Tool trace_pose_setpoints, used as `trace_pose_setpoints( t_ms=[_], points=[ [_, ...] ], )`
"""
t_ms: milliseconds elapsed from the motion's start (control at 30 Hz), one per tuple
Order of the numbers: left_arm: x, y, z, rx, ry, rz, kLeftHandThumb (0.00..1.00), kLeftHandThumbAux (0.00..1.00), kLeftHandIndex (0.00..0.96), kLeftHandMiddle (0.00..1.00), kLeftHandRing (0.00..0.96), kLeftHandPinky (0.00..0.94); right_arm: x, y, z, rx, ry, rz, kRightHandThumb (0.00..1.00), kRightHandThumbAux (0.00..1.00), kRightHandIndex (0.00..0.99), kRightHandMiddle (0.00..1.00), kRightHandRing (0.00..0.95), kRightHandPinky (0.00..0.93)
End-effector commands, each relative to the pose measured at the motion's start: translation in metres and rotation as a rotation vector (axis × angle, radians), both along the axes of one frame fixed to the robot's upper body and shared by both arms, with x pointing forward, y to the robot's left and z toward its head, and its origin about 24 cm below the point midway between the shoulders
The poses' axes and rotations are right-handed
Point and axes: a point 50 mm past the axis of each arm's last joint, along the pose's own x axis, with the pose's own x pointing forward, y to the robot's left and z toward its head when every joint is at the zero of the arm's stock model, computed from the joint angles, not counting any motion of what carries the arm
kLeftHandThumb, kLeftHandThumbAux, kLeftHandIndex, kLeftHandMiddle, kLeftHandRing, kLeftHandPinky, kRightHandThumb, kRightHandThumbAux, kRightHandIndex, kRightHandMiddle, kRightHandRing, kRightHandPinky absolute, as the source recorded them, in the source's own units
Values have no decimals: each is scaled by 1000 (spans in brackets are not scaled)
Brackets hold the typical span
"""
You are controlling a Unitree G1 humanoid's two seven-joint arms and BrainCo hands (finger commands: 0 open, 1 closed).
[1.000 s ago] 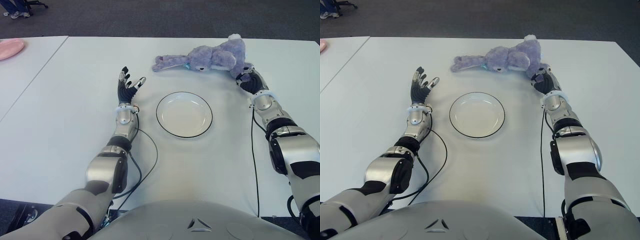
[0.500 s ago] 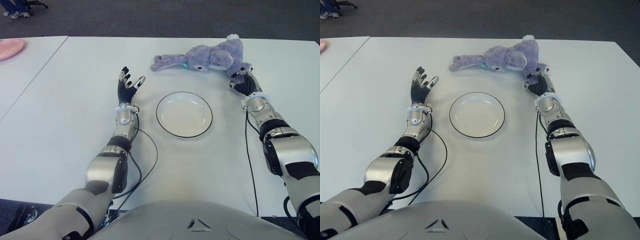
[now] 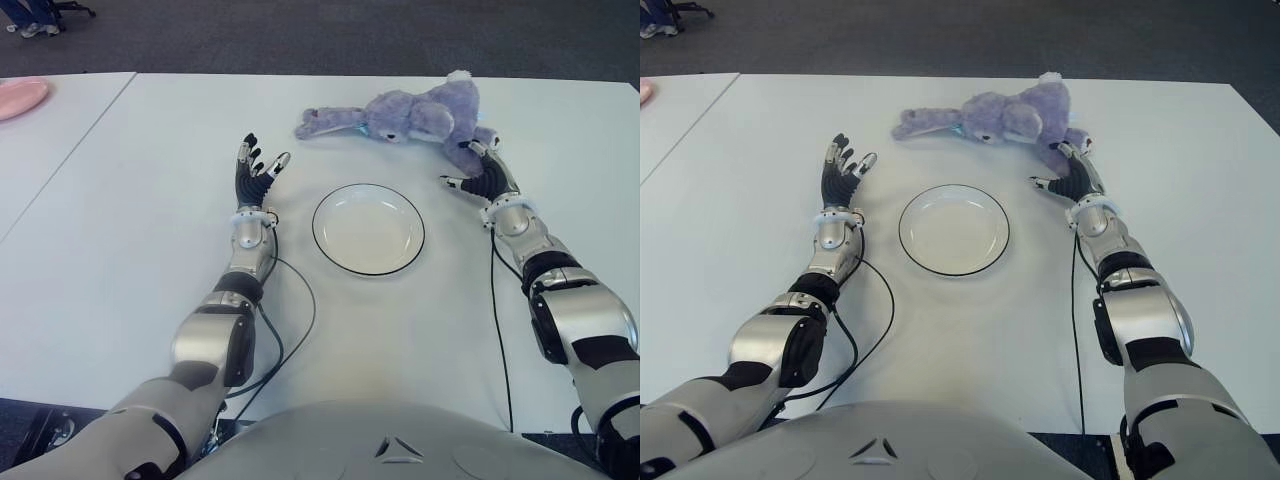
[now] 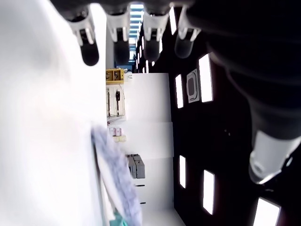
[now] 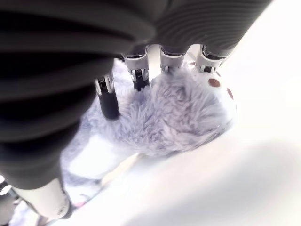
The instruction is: Put the doll into the plate.
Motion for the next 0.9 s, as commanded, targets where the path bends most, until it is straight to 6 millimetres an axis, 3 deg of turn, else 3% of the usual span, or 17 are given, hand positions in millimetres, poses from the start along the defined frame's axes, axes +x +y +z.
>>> trace_pose_setpoints(
  t_ms=[33, 200, 467, 900],
  points=[
    [-109, -13, -112, -68, 490, -11, 0, 626, 56, 74, 85, 119, -52, 25, -62, 35, 319, 302, 238, 731, 17, 11, 70, 162],
    [-110, -13, -112, -71, 488, -11, 0, 638, 51, 68, 81, 119, -75, 15, -54, 12, 336, 426, 179, 772, 37, 29, 56, 99],
    [-112, -13, -112, -73, 480, -4, 0, 651, 57, 73, 85, 130, -121, -2, -29, 49, 428, 534, 129, 822, 87, 72, 70, 94],
    [-113, -14, -112, -87, 474, -1, 0, 627, 83, 86, 97, 132, -165, -18, -20, 76, 596, 457, 86, 826, 107, 136, 134, 149]
  ],
)
